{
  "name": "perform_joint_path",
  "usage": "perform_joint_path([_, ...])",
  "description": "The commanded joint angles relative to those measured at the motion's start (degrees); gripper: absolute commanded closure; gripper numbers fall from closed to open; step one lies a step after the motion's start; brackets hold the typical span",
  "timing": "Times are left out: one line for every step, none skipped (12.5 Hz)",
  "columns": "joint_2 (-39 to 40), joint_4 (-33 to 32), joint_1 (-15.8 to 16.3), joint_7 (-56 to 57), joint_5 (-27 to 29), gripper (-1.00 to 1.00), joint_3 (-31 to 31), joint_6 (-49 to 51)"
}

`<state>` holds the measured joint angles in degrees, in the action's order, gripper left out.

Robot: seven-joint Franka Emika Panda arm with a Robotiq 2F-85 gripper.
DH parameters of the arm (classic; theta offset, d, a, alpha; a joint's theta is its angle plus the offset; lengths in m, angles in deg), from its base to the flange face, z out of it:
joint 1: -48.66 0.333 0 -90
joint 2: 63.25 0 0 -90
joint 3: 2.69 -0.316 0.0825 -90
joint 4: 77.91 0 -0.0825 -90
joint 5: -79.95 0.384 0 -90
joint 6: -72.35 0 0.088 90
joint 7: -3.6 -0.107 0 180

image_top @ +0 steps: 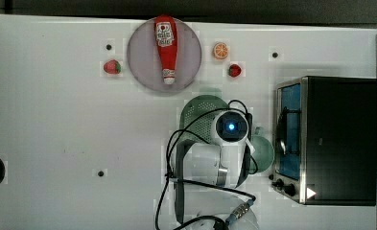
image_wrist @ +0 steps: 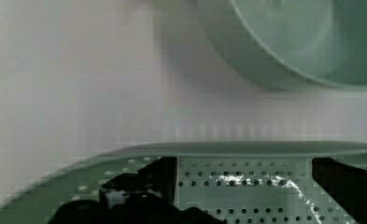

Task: Drag strainer left to right.

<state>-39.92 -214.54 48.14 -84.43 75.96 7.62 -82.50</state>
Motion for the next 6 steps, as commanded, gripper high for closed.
perform_joint_path([-1.84, 1.52, 0.96, 6.04, -0.85, -1.00, -0.17, 0.67])
perform_joint_path([-3.60, 1.60, 0.98, 6.63, -0.85, -1.00, -1.05, 1.63])
perform_joint_path([-6.19, 1.59, 0.98, 8.27, -0.85, -1.00, -2.07, 4.26])
perform_joint_path([-9.33, 1.89, 0.96, 11.37, -0.85, -1.00, -3.22, 8.34])
perform_joint_path([-12.82, 2.73, 0.97, 15.07, -0.85, -1.00, -4.08, 12.59])
perform_joint_path([-16.21, 4.16, 0.97, 19.94, -0.84, -1.00, -4.60, 16.84])
